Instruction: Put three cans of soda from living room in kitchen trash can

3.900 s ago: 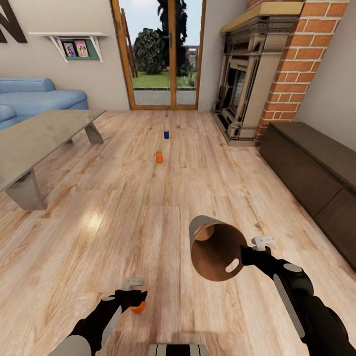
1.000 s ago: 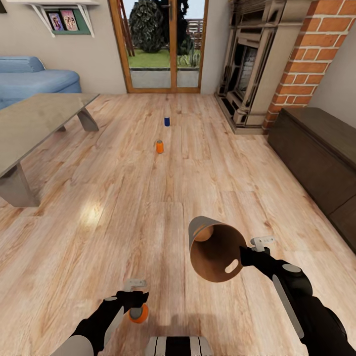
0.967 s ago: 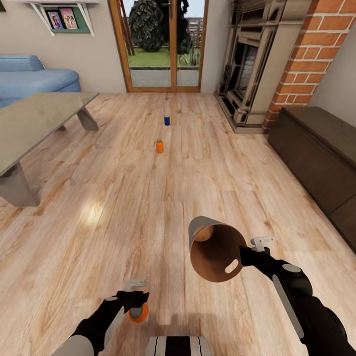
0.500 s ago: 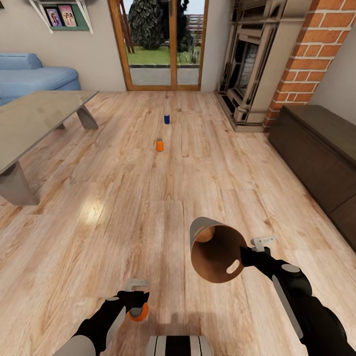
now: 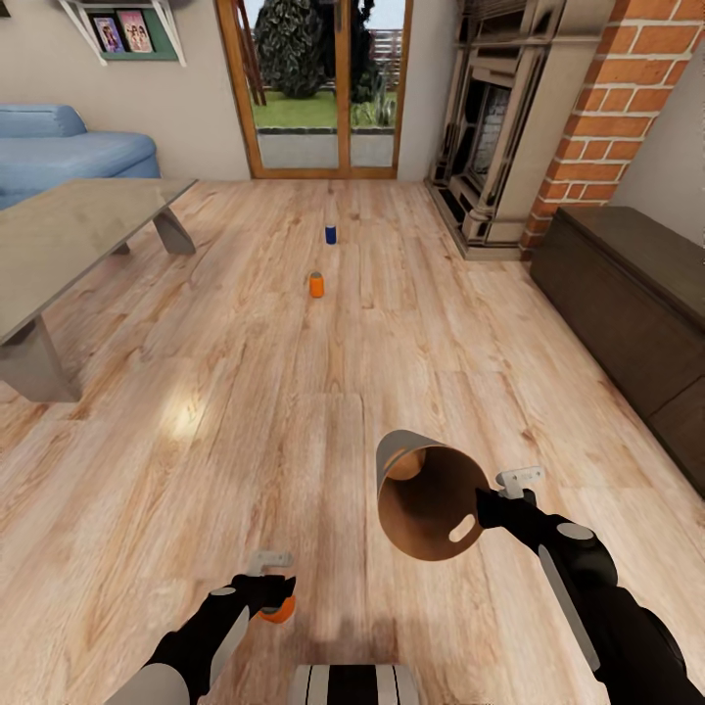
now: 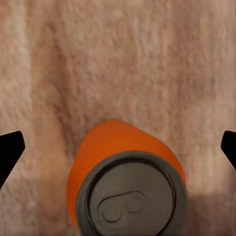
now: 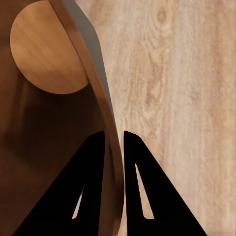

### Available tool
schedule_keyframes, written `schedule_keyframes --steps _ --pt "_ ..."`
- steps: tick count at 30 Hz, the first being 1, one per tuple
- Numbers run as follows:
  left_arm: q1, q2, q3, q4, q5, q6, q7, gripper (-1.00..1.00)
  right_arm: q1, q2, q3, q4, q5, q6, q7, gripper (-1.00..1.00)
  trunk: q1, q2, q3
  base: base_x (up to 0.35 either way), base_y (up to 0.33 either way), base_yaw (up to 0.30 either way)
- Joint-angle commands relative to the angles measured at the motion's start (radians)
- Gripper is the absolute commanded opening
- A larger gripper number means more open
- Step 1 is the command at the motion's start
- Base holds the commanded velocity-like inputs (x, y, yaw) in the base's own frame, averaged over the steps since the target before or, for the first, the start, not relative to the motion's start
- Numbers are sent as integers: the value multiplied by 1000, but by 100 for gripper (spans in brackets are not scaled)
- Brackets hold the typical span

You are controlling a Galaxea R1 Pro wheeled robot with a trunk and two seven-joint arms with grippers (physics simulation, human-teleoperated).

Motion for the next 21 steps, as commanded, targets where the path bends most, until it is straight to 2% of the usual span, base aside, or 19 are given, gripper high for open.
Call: schedule_keyframes --steps 1,11,21 --pt "0 0 0 0 0 0 0 100 0 0 0 -1 -13 1 4 -100 0 0 0 -42 0 0" --pt "0 -1 0 1 -3 2 -1 100 0 1 0 0 -13 1 4 -100 0 0 0 -17 0 0" --pt "0 -1 0 1 -2 2 -1 100 0 2 2 2 -13 0 4 -100 0 0 0 -211 0 0"
